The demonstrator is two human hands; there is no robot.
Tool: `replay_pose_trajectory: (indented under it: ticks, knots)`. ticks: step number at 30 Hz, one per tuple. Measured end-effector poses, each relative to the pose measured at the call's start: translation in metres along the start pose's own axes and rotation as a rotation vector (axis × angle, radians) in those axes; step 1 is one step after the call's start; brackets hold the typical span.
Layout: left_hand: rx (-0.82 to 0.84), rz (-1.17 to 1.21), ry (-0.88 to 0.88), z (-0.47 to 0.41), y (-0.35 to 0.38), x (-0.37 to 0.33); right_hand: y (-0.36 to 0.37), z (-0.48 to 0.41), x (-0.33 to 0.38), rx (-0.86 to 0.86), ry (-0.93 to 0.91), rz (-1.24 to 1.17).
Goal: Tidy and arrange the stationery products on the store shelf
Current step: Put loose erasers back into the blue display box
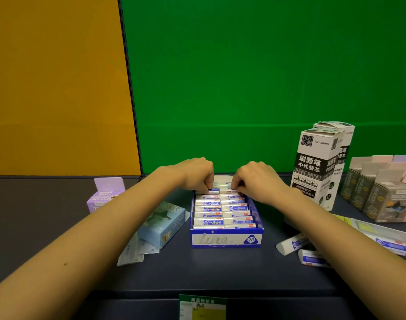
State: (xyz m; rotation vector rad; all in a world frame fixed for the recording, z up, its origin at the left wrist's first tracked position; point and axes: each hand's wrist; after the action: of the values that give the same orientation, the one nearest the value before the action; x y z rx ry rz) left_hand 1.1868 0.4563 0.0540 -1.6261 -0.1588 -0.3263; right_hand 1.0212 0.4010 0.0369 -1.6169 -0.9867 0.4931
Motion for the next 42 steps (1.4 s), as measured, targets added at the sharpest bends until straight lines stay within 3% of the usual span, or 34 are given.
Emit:
replay_pose_trajectory:
  ticks: [5,9,13,18,25,34,42]
  knots:
    - [-0.088,-0.117,-0.047,0.014,-0.008,-0.009,-0.011,0.015,0.002,-0.010,-0.018,-0.070]
    - [-0.285,-0.013,-0.051,0.035,-0.021,-0.034,-0.035,0.049,0.007,-0.085,-0.046,-0.185]
    - [-0.337,0.110,0.062,0.055,-0.030,-0.068,-0.058,0.099,0.002,-0.131,0.008,-0.251]
    - [-0.308,0.146,0.237,0.058,-0.028,-0.112,-0.074,0.155,-0.027,-0.190,0.178,-0.338]
    - [-0.173,0.067,0.254,0.050,-0.018,-0.162,-0.070,0.200,-0.087,-0.053,0.329,-0.224]
    - [-0.111,0.047,0.091,0.040,-0.004,-0.204,-0.055,0.213,-0.126,-0.002,0.222,-0.115]
    - [-0.019,0.275,-0.023,0.046,-0.006,-0.208,-0.045,0.212,-0.136,0.001,0.097,-0.087]
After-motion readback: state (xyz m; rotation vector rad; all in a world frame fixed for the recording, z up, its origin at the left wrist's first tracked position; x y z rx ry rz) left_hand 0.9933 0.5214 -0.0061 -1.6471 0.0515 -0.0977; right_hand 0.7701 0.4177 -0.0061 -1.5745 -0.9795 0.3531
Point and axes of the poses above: each hand's wrist, its own z-axis away from the middle knuckle, its own y-axis out of the palm, x = y × z, and after that the axes turned 15 degrees about -z, right-handed
